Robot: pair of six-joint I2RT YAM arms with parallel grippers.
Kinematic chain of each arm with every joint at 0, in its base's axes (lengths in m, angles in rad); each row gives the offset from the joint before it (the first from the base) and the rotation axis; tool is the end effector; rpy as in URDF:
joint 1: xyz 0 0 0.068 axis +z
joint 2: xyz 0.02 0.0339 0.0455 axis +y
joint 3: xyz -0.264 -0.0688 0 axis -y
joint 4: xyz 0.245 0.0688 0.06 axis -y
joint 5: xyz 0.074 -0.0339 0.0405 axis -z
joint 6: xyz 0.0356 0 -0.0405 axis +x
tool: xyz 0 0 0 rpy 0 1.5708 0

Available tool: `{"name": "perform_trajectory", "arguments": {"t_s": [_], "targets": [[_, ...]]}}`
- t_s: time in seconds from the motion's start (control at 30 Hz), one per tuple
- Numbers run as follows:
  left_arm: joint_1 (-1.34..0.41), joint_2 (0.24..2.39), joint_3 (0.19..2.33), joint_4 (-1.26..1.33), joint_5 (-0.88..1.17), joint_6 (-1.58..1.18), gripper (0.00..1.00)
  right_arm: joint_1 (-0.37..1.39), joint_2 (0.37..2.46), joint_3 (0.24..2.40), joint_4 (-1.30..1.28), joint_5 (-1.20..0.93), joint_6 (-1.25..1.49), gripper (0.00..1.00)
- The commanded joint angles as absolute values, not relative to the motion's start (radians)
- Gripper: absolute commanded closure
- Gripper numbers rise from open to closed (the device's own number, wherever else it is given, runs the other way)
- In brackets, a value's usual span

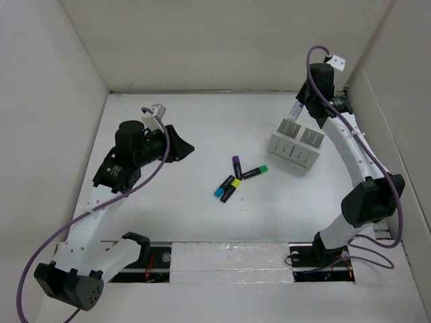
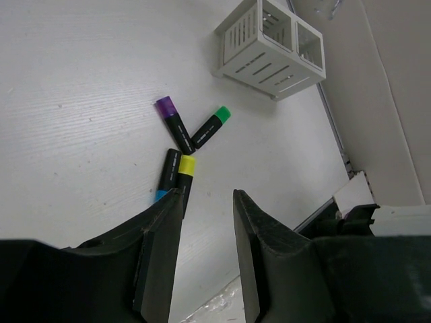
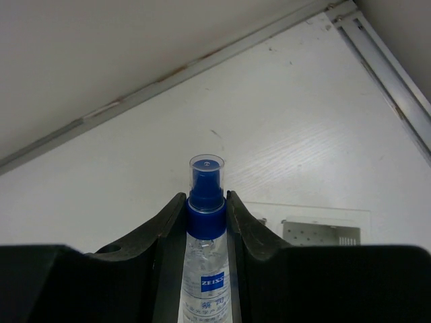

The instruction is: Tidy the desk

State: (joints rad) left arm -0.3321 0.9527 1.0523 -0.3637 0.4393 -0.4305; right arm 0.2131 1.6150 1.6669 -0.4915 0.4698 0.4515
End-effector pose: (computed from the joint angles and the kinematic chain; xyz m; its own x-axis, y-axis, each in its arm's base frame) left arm 0.1911 -0.0819 0.3850 -0.5094 -0.2239 -0.8309 0.5179 0.6914 -0.5037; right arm 0.3640 0.0623 0.4049 -0.2819 0.3371 -0.8983 0.3721 0.9014 0.2215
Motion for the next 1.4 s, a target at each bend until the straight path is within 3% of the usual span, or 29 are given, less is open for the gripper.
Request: {"name": "perform_trajectory", "arguments": {"t_s": [0.0, 0.77, 0.97, 1.13, 1.3, 1.37], "targets": [[-0.334, 0.951, 1.031, -0.279, 0.495, -0.480, 0.68, 0.192, 1.583, 1.625, -0.425, 0.523, 0.388, 1.00], [-0.334, 0.977, 0.973, -0.235, 0.491, -0.552, 0.68, 0.184, 1.759, 1.563, -0.268, 0.594, 0.388, 0.99], [-0.334, 0.963, 0.959, -0.221, 0.479, -0.569, 0.68, 0.241, 1.790, 1.539, -0.272, 0.633, 0.388, 0.87], [-0.334, 0.962, 0.965, -0.204, 0.471, -0.571, 0.68, 0.291, 1.752, 1.488, -0.270, 0.670, 0.413, 0.71], [-0.334, 0.974, 0.968, -0.183, 0.482, -0.568, 0.68, 0.313, 1.683, 1.483, -0.285, 0.676, 0.414, 0.48], [-0.334, 0.979, 0.969, -0.176, 0.489, -0.563, 0.68, 0.340, 1.637, 1.486, -0.293, 0.680, 0.405, 0.44]]}}
